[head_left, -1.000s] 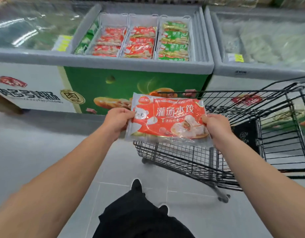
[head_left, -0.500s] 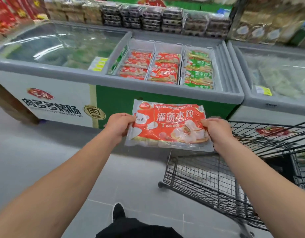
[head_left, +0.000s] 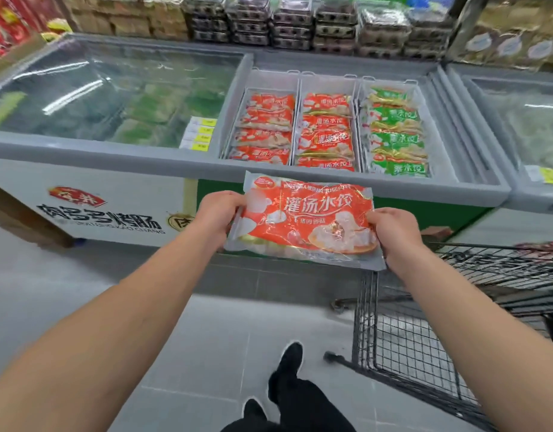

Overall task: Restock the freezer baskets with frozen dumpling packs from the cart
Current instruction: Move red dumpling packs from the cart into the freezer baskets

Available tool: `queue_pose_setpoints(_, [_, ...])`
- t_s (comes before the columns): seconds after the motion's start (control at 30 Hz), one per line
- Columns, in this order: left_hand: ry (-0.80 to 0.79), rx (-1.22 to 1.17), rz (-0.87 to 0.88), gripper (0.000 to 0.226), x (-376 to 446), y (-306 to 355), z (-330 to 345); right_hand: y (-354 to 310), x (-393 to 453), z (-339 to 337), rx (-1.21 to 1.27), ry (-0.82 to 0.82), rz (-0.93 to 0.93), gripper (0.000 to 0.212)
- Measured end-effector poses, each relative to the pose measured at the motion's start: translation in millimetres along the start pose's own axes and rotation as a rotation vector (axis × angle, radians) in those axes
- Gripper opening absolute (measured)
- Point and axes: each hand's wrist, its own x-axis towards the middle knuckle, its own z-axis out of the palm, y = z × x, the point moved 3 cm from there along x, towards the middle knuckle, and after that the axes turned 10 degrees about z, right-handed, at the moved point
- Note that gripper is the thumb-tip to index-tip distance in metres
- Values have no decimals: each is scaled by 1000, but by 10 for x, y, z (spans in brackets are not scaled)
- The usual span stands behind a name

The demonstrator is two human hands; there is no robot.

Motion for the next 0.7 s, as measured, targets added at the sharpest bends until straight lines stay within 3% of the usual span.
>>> queue_pose_setpoints(0.4, [84,43,-43,8,1623,275,70,-853,1268,945,-50,-58,18,10])
queue_pose_setpoints(0.7, [60,48,-85,7,2916,651,166,-1612,2163,1664,-111,-82,22,11])
